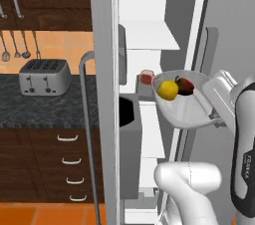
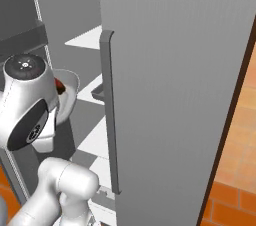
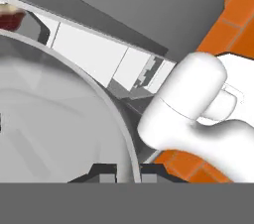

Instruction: Take the meat container that has the steak and place it on the second highest rack of the freezer. Then take the vegetable container that has the lemon and bell pepper and place it on the highest rack of the freezer.

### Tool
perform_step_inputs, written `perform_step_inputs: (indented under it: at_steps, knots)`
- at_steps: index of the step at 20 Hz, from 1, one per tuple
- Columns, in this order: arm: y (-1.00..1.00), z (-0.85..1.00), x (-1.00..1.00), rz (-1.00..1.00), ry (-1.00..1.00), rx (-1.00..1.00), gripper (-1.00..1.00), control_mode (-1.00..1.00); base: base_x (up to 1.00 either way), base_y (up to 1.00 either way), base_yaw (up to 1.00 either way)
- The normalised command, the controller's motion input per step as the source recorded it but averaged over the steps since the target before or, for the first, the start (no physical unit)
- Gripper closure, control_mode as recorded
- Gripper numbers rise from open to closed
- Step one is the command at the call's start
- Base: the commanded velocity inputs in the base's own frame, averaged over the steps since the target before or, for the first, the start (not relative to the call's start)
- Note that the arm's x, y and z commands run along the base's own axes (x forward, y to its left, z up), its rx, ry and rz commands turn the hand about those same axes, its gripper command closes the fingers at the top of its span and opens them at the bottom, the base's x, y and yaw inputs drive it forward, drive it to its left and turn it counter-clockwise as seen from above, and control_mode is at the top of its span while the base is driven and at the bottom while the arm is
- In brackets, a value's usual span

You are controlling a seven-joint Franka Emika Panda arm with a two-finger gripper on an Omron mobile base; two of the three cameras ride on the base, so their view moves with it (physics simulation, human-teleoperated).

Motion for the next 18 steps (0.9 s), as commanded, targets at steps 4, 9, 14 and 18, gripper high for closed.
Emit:
perform_step_inputs:
  at_steps: [4, 9, 14, 18]
  knots:
    - [0.04, 0.71, 0.42, 0.0, -0.22, 0.0, 1.0, -1.0, 0.0, 0.0, 0.0]
    - [0.08, 0.39, 0.12, 0.0, -0.23, 0.0, 1.0, -1.0, 0.0, 0.0, 0.0]
    - [0.07, 0.5, 0.58, -0.05, -0.28, 0.0, 1.0, -1.0, 0.0, 0.0, 0.0]
    - [-0.02, 0.06, 0.82, -0.11, -0.02, 0.01, 1.0, -1.0, 0.0, 0.0, 0.0]
